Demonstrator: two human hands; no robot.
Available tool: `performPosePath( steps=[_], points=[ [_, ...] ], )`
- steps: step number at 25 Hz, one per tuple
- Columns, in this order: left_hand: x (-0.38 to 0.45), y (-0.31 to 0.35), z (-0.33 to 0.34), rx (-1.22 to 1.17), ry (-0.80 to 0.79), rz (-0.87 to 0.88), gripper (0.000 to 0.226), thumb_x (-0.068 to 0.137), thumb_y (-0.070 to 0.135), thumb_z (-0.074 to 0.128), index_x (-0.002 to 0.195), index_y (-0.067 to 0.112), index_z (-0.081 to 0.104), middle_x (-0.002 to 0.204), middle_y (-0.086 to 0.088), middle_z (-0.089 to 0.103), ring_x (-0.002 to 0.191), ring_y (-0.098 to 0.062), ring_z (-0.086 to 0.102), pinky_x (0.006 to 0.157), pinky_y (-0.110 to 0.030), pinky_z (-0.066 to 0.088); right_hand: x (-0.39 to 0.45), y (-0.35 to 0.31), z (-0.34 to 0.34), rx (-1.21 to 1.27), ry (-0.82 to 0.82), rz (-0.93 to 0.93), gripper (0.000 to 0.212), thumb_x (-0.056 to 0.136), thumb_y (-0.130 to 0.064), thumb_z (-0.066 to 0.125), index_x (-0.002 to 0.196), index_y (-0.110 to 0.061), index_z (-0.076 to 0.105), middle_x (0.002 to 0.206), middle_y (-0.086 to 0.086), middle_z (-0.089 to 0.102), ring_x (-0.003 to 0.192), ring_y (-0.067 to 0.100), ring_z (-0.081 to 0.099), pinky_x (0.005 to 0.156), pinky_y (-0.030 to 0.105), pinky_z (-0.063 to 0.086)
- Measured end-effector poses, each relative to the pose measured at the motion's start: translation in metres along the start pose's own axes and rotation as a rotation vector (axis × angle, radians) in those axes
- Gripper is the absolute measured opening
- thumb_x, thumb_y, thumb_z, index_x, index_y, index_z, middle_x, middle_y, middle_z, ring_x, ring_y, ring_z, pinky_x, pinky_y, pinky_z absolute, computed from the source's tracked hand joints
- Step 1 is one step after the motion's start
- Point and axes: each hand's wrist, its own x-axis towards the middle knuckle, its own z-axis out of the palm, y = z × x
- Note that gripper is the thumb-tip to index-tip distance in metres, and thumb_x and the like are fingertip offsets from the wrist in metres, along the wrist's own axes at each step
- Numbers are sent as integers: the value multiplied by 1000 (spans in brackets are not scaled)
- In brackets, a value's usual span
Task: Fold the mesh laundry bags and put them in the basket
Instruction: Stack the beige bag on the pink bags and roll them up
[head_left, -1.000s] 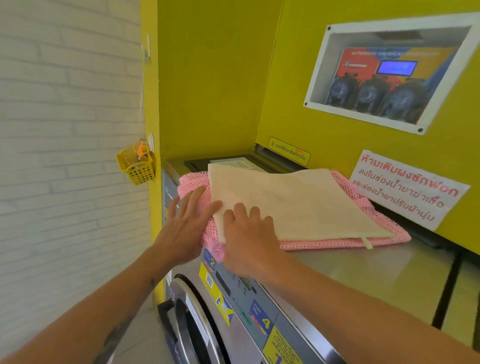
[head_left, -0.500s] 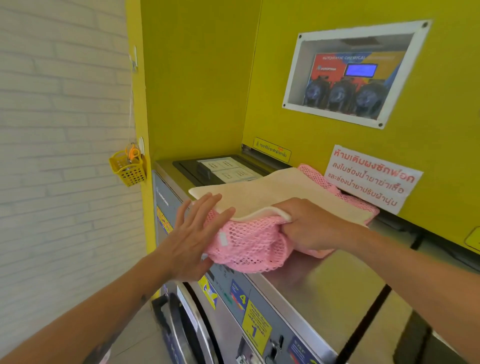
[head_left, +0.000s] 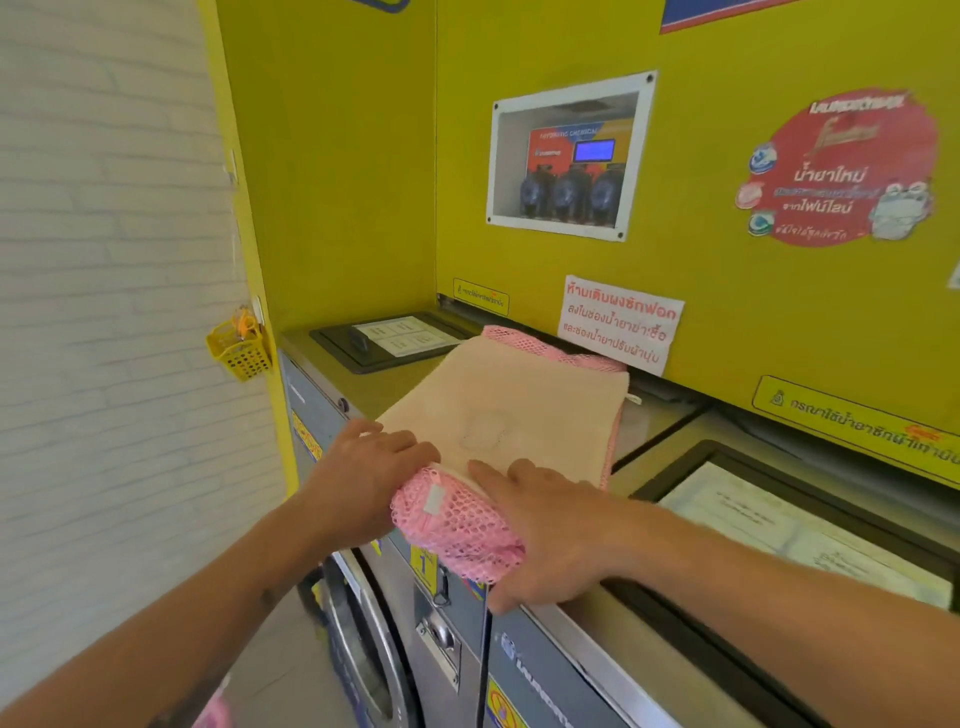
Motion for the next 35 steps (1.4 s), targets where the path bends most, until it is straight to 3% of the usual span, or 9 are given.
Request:
performPosePath(
  steps=[3, 7, 10, 13, 21, 25, 28, 32, 35],
  points=[
    [-16, 17, -32, -97, -141, 18, 37, 64, 24, 70, 98, 36, 62, 76, 14, 65, 68, -13, 64, 68, -28, 47, -16, -5, 18, -41, 201, -53, 70, 82, -43, 62, 141, -33, 27, 117, 4, 44, 107, 31, 50, 87, 46, 45],
    [-19, 32, -97, -496, -371, -212, 23, 72, 17, 57, 86, 33, 67, 70, 20, 65, 66, 3, 59, 60, -20, 43, -43, 14, -13, 147, 169, -139, 10, 91, -28, 54, 95, -25, 62, 92, -1, 66, 84, 22, 61, 72, 38, 53],
    [2, 27, -136, -621, -341, -252, 24, 80, 34, 62, 103, 39, 68, 95, 24, 68, 87, 6, 61, 79, -26, 49, -60, 37, -51, 233, 151, -99, 9, 89, -26, 62, 91, -18, 65, 87, 1, 69, 79, 21, 63, 66, 34, 46],
    [39, 3, -151, -712, -254, -337, 39, 79, 42, 71, 115, 50, 59, 119, 18, 61, 105, -5, 60, 92, -35, 48, -60, 57, -96, 357, 286, -52, 26, 86, -25, 72, 112, -25, 66, 105, -8, 68, 96, 13, 62, 84, 35, 49],
    [127, -78, -75, -602, -232, -475, 17, 75, 35, 73, 88, 40, 63, 106, 5, 69, 96, -17, 63, 85, -38, 53, 66, 102, -107, 585, 515, 181, 47, 83, -21, 75, 127, -31, 59, 140, 0, 51, 118, 16, 50, 81, 27, 41],
    [159, -112, -30, -591, -273, -477, 33, 80, 28, 74, 111, 31, 65, 113, 5, 64, 100, -17, 60, 82, -31, 48, 121, 116, -118, 577, 498, 260, 49, 83, -17, 76, 128, -29, 59, 137, 1, 51, 105, 14, 52, 69, 22, 45],
    [176, -136, -5, -509, -295, -536, 42, 86, 28, 67, 127, 28, 59, 127, 2, 59, 109, -21, 57, 88, -33, 48, 151, 124, -122, 571, 502, 379, 53, 86, -24, 73, 135, -28, 53, 137, 6, 51, 108, 20, 56, 82, 34, 53],
    [175, -103, 9, -418, 86, -401, 36, 90, 29, 54, 126, 26, 56, 124, -4, 59, 112, -26, 58, 94, -45, 48, 182, 123, -97, 295, 533, 412, 45, 94, -35, 53, 138, -24, 48, 138, 7, 52, 118, 27, 54, 96, 43, 47],
    [157, -52, 31, -385, -328, -338, 58, 91, 59, 41, 143, 34, 38, 151, -4, 38, 138, -28, 35, 114, -55, 26, 188, 116, -73, 157, 384, 262, 46, 97, -45, 44, 142, -35, 45, 147, 1, 46, 134, 25, 44, 109, 49, 36]
  ],
)
